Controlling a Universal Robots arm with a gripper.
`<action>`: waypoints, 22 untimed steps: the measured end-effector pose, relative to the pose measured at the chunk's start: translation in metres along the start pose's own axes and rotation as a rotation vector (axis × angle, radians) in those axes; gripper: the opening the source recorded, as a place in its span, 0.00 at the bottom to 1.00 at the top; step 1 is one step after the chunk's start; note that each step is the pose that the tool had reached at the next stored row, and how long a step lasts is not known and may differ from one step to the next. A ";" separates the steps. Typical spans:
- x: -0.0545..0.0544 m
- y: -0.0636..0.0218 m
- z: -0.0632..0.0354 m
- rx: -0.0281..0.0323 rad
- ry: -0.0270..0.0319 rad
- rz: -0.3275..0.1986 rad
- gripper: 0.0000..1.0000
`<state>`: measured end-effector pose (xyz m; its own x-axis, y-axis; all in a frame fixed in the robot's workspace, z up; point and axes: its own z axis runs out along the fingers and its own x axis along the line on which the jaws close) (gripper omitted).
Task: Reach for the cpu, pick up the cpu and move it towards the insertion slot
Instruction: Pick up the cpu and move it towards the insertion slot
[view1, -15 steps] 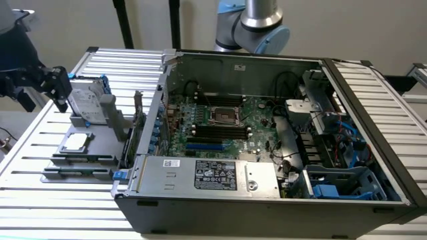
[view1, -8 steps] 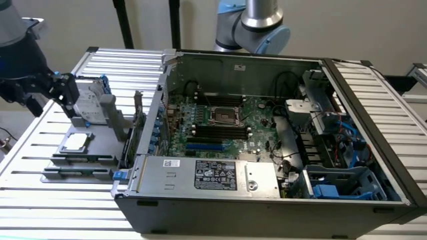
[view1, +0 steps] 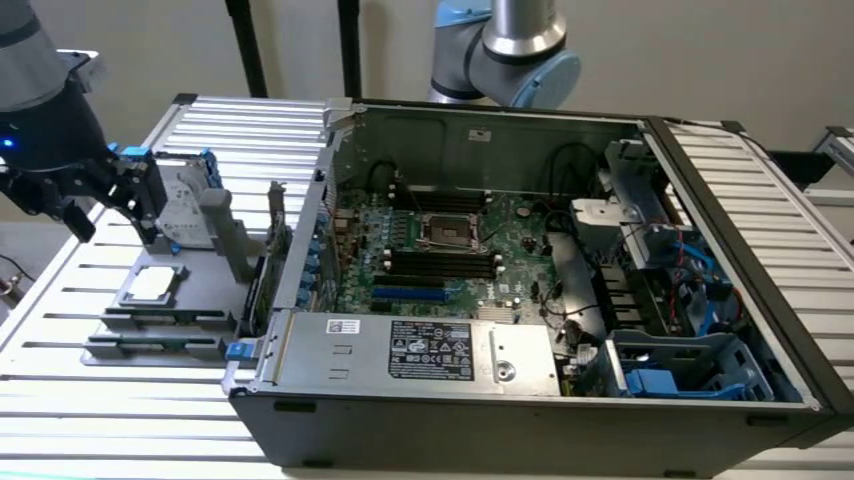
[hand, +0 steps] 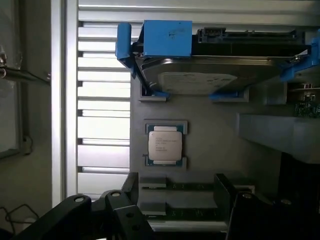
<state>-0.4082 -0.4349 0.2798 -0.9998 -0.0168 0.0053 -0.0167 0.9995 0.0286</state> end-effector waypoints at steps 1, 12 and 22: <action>0.000 0.0000 0.0018 0.0000 -0.0001 0.000 0.71; 0.000 -0.0006 0.0218 0.0000 0.0001 -0.002 0.71; 0.000 0.0015 0.0401 0.0000 0.0002 -0.006 0.71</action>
<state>-0.4082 -0.4323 0.2398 -0.9997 -0.0229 0.0053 -0.0227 0.9993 0.0286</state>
